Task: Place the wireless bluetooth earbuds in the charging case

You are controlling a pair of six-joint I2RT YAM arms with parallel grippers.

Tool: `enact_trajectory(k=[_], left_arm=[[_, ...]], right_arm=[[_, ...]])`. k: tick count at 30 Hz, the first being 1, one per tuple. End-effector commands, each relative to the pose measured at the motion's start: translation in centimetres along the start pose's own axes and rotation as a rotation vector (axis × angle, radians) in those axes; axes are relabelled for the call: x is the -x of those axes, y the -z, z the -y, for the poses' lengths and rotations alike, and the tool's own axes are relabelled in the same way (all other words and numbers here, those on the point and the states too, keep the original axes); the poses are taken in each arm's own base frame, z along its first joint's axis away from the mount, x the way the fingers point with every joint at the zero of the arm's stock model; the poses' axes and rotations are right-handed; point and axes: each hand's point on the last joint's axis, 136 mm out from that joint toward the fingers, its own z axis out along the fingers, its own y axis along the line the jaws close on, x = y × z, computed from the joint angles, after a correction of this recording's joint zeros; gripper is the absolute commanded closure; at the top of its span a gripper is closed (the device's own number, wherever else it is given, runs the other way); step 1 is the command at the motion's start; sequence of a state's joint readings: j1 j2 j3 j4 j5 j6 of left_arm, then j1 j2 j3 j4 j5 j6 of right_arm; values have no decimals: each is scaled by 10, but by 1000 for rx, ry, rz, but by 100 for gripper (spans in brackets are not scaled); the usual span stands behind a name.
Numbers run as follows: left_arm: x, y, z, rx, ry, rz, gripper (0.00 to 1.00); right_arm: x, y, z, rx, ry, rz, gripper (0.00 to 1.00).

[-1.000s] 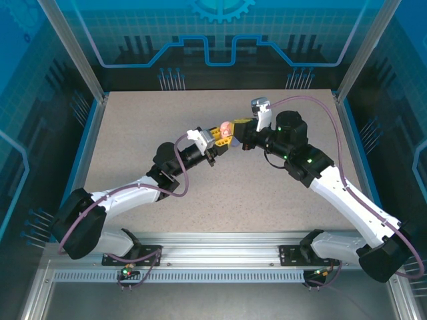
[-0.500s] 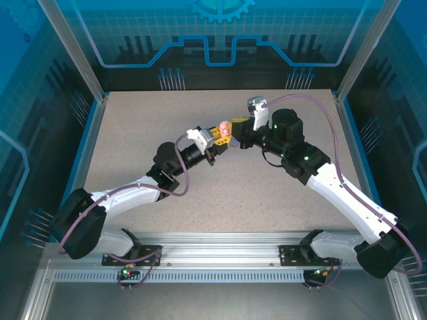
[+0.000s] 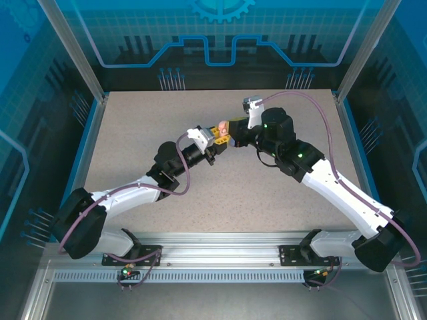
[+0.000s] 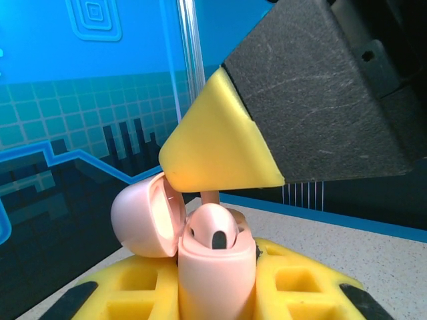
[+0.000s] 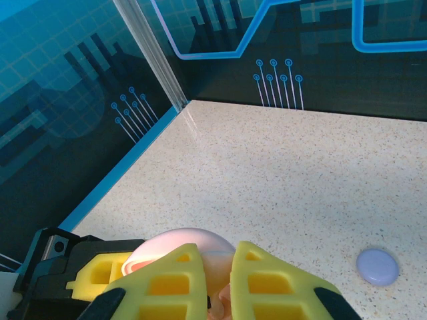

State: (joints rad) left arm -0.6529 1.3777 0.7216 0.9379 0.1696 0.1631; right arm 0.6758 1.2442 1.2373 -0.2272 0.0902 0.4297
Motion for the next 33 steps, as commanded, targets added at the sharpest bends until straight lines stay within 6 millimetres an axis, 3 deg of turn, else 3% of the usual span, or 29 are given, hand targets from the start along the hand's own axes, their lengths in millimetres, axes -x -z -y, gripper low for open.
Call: enact_trajectory(k=[1, 15, 20, 33], left_arm=[[42, -1, 5, -19, -53, 140, 100], [55, 4, 3, 1, -68, 190, 100], [57, 2, 4, -5, -72, 192, 100], [58, 2, 12, -52, -50, 193, 100]], right_arm=[[-31, -4, 3, -32, -28, -117, 89], [-22, 19, -28, 139, -17, -147, 89], [-25, 22, -25, 126, -9, -160, 89], [-26, 2, -2, 18, -40, -163, 88]])
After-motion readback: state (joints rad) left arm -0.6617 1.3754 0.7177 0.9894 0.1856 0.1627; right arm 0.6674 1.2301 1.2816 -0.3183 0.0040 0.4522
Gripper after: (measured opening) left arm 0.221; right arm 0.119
